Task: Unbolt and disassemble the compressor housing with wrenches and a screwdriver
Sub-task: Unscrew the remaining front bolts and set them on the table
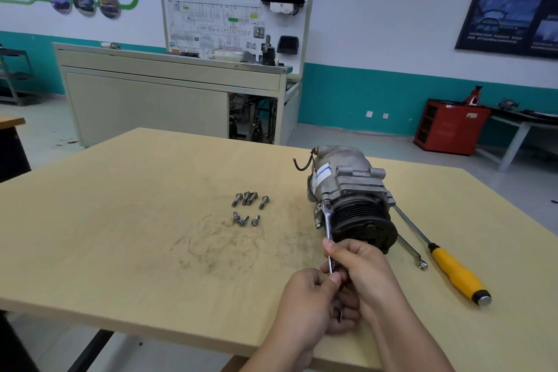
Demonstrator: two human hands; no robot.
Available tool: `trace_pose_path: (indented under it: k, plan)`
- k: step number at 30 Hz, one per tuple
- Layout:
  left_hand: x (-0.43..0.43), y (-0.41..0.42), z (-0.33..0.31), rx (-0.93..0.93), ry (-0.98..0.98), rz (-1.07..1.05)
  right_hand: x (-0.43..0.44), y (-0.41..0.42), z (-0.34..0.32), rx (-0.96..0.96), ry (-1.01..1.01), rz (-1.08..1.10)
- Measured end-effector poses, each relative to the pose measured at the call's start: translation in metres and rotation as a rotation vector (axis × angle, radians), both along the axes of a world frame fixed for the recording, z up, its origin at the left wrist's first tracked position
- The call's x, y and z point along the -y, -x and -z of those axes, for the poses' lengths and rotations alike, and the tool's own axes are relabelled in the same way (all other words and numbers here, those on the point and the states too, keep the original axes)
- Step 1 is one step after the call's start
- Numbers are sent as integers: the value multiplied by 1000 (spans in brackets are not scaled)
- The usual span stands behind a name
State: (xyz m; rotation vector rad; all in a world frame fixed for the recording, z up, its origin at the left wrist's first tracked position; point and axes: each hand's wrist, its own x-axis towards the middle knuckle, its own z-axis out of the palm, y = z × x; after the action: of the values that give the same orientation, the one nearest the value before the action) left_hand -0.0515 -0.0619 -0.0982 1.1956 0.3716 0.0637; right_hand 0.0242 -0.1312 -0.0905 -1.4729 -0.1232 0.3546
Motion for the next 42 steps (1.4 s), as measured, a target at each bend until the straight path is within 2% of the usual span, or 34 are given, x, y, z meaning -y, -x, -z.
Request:
trace_pose_path:
  k: [13, 22, 25, 30, 34, 38, 42]
  plan:
    - [10, -5, -7, -23, 147, 17, 10, -4, -13, 105, 144, 40]
    - [5, 3, -21, -48, 470, 73, 17, -2, -21, -130, -18, -182]
    - [-1, 6, -21, -58, 549, 99, 10, 1, -19, -158, -63, -161]
    - [-10, 10, -18, 16, 366, 43, 1, 5, -17, -176, -120, -106]
    - [-18, 12, -19, 62, 212, -9, -7, 4, -15, -62, -83, -44]
    - [-21, 13, -20, 56, 233, -23, -12, 3, -11, 77, -3, 56]
    - [-19, 11, -17, 43, 269, -39, -10, 7, -13, 52, -13, -7]
